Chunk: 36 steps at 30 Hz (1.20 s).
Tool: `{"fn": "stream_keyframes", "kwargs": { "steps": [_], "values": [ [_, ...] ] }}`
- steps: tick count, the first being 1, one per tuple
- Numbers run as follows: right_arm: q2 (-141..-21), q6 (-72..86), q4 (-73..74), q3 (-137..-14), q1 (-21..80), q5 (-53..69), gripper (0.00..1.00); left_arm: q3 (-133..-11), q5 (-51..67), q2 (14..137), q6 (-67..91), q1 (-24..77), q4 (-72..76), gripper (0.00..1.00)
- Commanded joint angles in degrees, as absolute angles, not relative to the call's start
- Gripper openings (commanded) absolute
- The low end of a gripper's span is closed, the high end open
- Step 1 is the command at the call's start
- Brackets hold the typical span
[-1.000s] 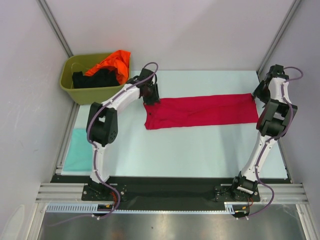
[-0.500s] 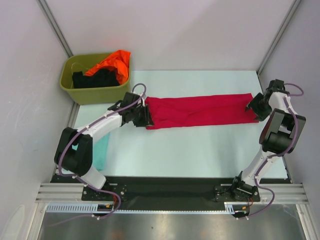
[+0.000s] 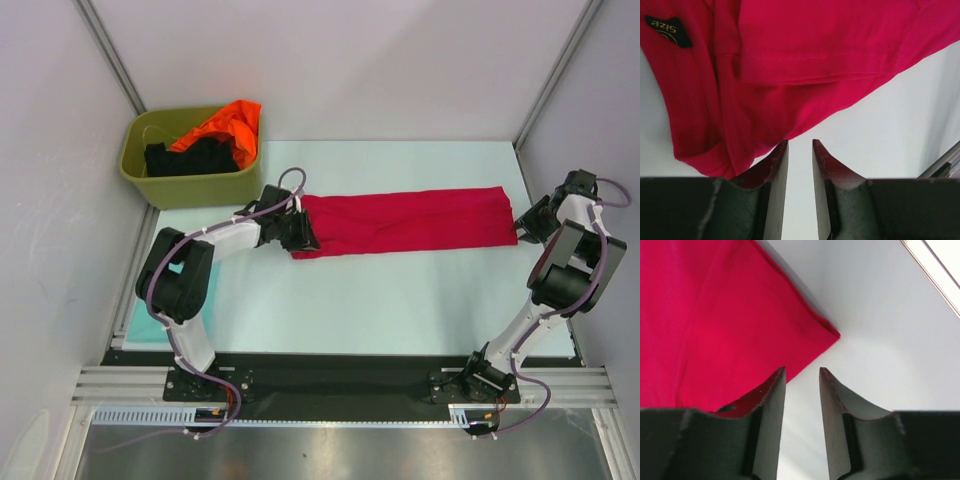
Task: Fold and stack the t-shirts
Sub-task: Fold the tshirt
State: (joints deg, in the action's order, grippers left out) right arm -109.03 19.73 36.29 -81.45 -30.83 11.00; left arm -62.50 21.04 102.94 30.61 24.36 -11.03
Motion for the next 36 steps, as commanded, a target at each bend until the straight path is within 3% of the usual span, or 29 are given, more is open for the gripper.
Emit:
{"fn": "stream_keyframes", "kwargs": {
  "steps": [1,3,6,15,24,32,36],
  "values": [
    [-107.8,19.3,32.3,-81.8,-30.6,11.4,0.33,-65.2,23.6,103.9,31.1,24.5,-6.7,0.3],
    [-108.7,19.8,31.5,-82.2,-30.6,11.9,0.2,-65.0,23.4,103.8,31.2,24.5,-6.2,0.3],
    [-110.3,21.1,30.6,-83.0,-30.5,12.3,0.1,-65.4,23.4,104.7,30.4,24.5,-7.1,0.3],
    [-116.7,21.6,30.6,-88.2,-26.1,8.6,0.08,-67.2,21.3,109.0,28.6,23.1,-11.1,0.29],
    [-117.7,17.7,35.2,-83.5,-26.4,-4.0,0.07,-69.2,16.5,113.1,26.2,21.6,-18.5,0.28],
    [-110.7,15.9,38.4,-81.7,-25.6,-8.3,0.13,-70.1,14.0,109.0,23.1,20.7,-23.2,0.29],
    [-108.8,17.4,41.4,-89.8,-19.9,-7.7,0.37,-69.7,14.2,103.0,21.9,20.7,-25.0,0.33]
  ]
}}
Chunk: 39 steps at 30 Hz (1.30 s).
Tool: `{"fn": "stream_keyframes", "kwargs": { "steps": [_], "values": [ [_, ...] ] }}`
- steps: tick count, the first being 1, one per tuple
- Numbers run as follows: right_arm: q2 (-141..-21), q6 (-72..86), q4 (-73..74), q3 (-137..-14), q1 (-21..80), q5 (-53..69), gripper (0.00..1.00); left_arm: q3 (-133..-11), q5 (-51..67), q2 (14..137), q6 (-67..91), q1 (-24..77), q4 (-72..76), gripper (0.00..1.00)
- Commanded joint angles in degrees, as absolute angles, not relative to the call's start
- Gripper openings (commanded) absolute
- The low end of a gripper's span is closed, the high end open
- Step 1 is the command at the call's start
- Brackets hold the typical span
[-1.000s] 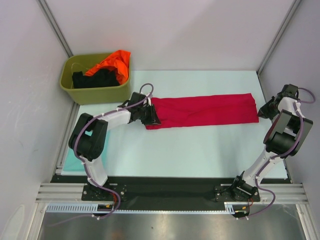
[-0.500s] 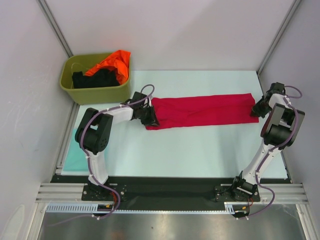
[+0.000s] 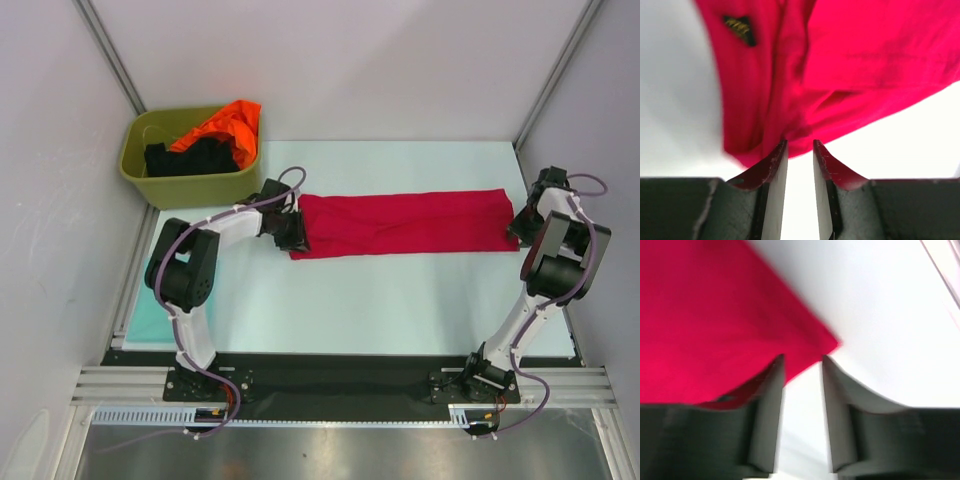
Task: Fold and stack the t-shirts
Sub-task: Fold the tshirt
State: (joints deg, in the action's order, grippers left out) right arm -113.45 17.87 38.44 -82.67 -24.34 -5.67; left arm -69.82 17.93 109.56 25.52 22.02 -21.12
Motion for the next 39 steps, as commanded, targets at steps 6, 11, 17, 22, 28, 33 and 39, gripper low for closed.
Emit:
{"fn": "stream_keyframes", "kwargs": {
  "steps": [6,11,17,22,28,33,39],
  "values": [
    [-106.9,24.9,37.6,-91.3,-8.9,8.2,0.5,-71.1,17.7,99.8,21.4,20.7,-24.5,0.32],
    [-105.6,37.0,21.7,-74.8,-1.6,23.7,0.42,-73.6,28.5,104.9,22.9,20.7,-18.9,0.26],
    [-108.8,48.5,4.2,-64.6,2.8,36.5,0.14,-77.6,32.6,110.9,25.5,20.7,-16.9,0.23],
    [-109.2,46.9,2.7,-63.9,4.4,35.6,0.03,-78.3,33.2,112.7,26.5,20.7,-16.3,0.22],
    [-112.0,47.5,3.1,-65.7,6.2,35.2,0.0,-78.7,34.8,113.8,29.1,20.7,-14.6,0.21],
    [-113.1,47.7,2.6,-65.5,6.5,35.7,0.0,-78.4,34.5,113.8,29.3,20.7,-14.3,0.21],
    [-114.8,48.5,2.3,-66.9,7.5,36.3,0.0,-78.4,34.0,114.3,28.8,20.7,-14.9,0.2]
  ]
}}
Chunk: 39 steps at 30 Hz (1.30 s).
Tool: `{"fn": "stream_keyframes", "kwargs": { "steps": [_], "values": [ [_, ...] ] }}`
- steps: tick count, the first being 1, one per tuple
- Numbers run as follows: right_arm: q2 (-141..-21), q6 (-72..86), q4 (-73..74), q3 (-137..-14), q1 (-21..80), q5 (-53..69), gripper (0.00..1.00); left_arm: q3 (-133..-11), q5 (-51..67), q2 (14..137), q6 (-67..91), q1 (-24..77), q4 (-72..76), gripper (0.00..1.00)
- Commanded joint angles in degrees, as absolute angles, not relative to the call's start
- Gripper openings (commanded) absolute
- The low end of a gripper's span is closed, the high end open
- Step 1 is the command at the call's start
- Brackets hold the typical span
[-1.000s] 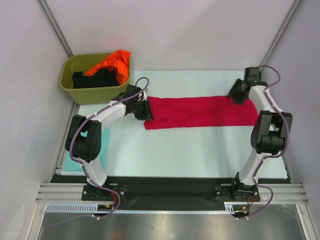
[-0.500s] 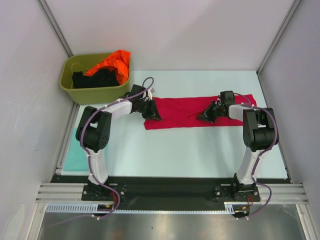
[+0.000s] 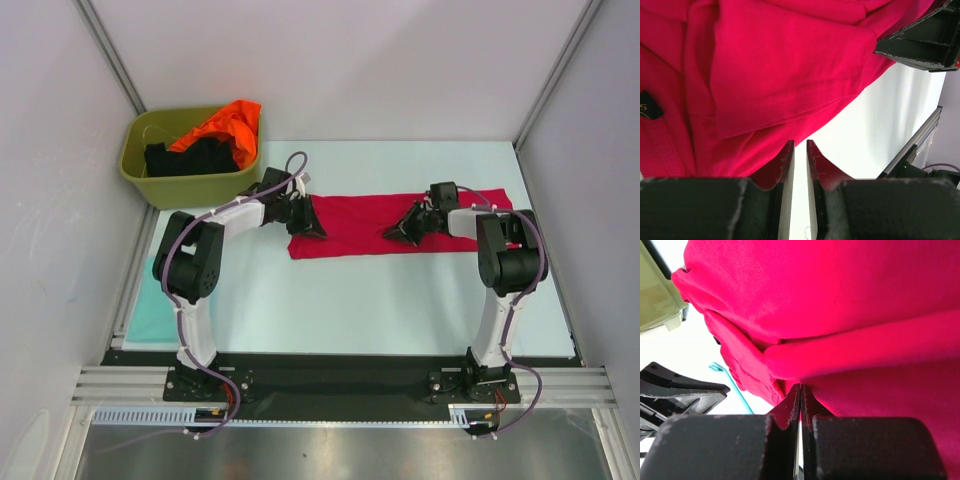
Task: Fold and stack the t-shirts
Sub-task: Fold the tshirt
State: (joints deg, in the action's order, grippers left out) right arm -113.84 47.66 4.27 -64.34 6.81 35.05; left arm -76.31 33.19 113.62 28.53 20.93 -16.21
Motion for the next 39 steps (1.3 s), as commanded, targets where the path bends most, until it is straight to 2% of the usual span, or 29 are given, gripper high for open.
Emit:
{"fn": "stream_keyframes", "kwargs": {
  "steps": [1,15,21,33,39],
  "values": [
    [-115.0,48.9,2.0,-67.1,7.7,36.3,0.0,-78.4,34.0,114.2,28.8,20.7,-15.0,0.2],
    [-120.1,49.4,4.3,-75.4,7.6,33.7,0.0,-74.4,29.3,109.1,24.3,20.6,-18.2,0.19],
    [-119.2,46.3,7.1,-75.3,7.6,32.8,0.0,-70.6,27.1,104.5,23.0,19.7,-18.8,0.25],
    [-110.9,37.8,16.7,-74.7,6.9,31.2,0.01,-66.6,22.7,110.4,22.8,16.8,-21.1,0.2],
    [-110.5,37.8,14.7,-69.5,4.9,31.6,0.01,-65.6,20.7,111.7,22.4,15.0,-21.4,0.19]
  ]
}}
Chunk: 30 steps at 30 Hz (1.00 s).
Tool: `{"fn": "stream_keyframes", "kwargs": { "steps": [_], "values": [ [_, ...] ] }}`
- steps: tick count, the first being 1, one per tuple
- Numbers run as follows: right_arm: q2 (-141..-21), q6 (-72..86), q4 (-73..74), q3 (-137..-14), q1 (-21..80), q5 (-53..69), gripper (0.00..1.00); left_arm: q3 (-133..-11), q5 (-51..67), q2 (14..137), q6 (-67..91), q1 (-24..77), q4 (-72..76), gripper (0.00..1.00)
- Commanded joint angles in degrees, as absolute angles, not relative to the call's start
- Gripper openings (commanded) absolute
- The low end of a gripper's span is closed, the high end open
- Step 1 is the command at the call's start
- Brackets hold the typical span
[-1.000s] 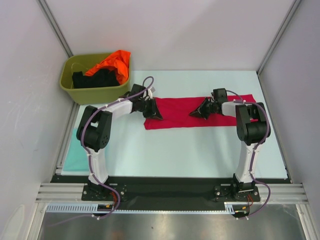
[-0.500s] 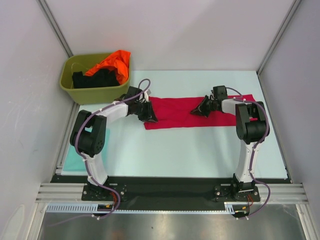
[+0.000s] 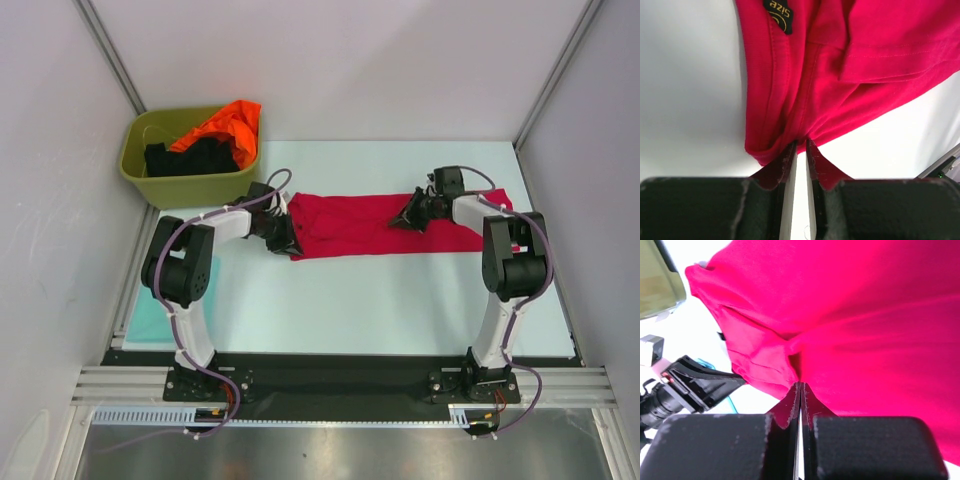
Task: Fold and stack the t-shirts
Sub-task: Fold the tshirt
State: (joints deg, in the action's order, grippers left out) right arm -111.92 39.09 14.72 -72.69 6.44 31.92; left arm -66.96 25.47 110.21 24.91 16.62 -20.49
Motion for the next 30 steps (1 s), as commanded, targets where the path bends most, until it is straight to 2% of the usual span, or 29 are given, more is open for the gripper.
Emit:
{"fn": "stream_keyframes", "kwargs": {
  "steps": [1,10,14,19,22,24,30],
  "values": [
    [-110.7,37.5,14.1,-68.6,4.4,31.6,0.01,-65.4,20.5,111.5,22.2,15.0,-21.6,0.19],
    [-110.0,31.1,16.3,-63.7,-2.4,29.0,0.01,-63.1,17.1,109.6,20.6,14.9,-23.1,0.18],
    [-108.6,28.7,19.1,-65.7,-2.5,28.6,0.01,-62.6,12.9,105.3,18.8,14.9,-25.6,0.18],
    [-106.7,27.9,22.0,-69.9,-0.2,28.4,0.03,-61.0,10.8,97.4,19.2,14.9,-27.9,0.23],
    [-106.3,29.2,22.0,-73.1,3.9,29.2,0.06,-59.7,11.2,92.5,21.1,14.9,-28.2,0.28],
    [-106.4,30.2,20.7,-74.9,5.9,30.4,0.13,-58.7,12.9,91.1,21.8,14.9,-27.6,0.31],
    [-110.5,34.1,17.3,-79.3,11.2,34.9,0.22,-55.2,14.2,88.5,23.1,14.9,-26.0,0.32]
  ]
}}
